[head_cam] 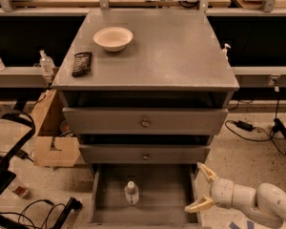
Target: Pick blue plastic bottle from bottom drawer and place on counter
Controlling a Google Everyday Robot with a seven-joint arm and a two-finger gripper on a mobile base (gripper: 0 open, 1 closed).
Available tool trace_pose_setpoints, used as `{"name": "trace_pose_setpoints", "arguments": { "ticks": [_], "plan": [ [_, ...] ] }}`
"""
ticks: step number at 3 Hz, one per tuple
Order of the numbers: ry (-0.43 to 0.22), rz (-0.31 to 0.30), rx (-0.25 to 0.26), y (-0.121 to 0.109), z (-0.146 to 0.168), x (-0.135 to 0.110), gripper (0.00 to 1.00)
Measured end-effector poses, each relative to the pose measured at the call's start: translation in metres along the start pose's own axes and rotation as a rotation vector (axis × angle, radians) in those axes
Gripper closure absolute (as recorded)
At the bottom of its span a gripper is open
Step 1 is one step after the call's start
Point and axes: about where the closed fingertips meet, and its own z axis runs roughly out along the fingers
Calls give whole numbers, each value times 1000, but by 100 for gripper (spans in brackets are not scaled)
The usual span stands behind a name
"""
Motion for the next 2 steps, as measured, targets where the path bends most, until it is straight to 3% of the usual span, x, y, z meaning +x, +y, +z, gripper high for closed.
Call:
{"name": "trace_pose_setpoints", "arguments": {
  "ticks": [1, 2],
  "plan": [
    [0, 0, 0, 0, 0, 0, 0],
    [14, 18, -35, 0, 39, 24, 0]
  ]
}}
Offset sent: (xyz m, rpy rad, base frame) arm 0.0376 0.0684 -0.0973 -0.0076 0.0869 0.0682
